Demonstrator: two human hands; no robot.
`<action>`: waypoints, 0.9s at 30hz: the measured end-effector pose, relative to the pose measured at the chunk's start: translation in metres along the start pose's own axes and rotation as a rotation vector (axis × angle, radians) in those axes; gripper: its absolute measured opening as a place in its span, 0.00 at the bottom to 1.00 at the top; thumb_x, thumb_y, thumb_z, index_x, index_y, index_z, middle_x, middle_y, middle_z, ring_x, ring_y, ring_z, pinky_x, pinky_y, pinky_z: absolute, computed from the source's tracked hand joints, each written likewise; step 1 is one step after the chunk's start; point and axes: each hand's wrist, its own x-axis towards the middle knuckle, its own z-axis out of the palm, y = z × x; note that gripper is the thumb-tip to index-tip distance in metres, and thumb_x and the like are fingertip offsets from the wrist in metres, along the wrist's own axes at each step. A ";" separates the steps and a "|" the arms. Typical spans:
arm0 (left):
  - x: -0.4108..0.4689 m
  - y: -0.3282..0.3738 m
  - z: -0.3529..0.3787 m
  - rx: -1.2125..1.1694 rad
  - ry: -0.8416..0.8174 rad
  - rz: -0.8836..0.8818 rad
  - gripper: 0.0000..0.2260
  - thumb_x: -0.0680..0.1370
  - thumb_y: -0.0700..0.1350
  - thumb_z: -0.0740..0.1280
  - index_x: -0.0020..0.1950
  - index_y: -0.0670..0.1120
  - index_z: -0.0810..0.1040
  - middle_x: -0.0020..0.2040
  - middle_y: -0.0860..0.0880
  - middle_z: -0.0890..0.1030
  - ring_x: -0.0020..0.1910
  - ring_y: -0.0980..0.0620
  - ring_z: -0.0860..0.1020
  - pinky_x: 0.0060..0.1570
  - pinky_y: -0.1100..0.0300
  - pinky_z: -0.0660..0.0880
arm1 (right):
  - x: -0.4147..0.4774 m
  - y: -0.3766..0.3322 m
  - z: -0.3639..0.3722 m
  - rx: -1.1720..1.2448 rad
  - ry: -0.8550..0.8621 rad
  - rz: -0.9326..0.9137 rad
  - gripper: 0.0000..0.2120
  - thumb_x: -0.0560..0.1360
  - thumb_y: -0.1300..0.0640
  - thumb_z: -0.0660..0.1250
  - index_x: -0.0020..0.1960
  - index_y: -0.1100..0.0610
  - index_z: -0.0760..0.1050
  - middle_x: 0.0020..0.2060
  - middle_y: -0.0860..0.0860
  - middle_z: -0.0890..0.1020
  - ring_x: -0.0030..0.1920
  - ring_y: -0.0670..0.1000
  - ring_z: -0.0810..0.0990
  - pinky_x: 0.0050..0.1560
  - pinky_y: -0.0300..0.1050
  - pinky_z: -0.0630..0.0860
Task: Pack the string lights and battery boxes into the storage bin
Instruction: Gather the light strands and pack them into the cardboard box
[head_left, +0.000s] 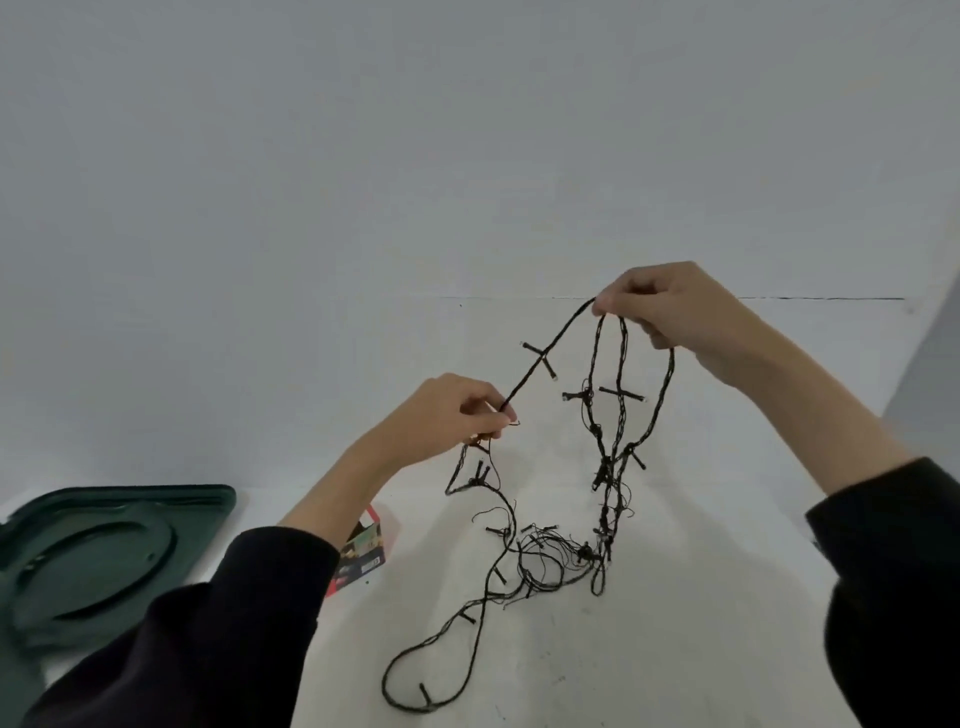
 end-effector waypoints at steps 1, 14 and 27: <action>-0.001 0.000 -0.002 -0.003 0.018 -0.004 0.03 0.76 0.46 0.68 0.47 0.50 0.82 0.39 0.53 0.83 0.39 0.60 0.80 0.44 0.66 0.74 | 0.001 -0.002 -0.003 0.000 0.043 -0.009 0.07 0.75 0.57 0.66 0.40 0.54 0.81 0.28 0.48 0.66 0.31 0.47 0.62 0.32 0.39 0.61; -0.004 0.005 -0.035 -0.228 0.230 -0.083 0.08 0.81 0.45 0.60 0.48 0.49 0.78 0.48 0.47 0.77 0.38 0.49 0.81 0.39 0.59 0.78 | 0.005 0.006 -0.014 -0.590 0.079 0.088 0.07 0.74 0.55 0.67 0.51 0.55 0.80 0.41 0.51 0.79 0.39 0.50 0.74 0.40 0.40 0.67; 0.017 0.045 -0.046 0.195 0.307 0.166 0.12 0.77 0.45 0.66 0.60 0.52 0.75 0.50 0.52 0.77 0.28 0.62 0.70 0.33 0.69 0.69 | 0.016 -0.025 -0.005 -0.026 0.069 0.077 0.14 0.76 0.54 0.64 0.35 0.55 0.81 0.23 0.47 0.68 0.21 0.44 0.61 0.23 0.35 0.57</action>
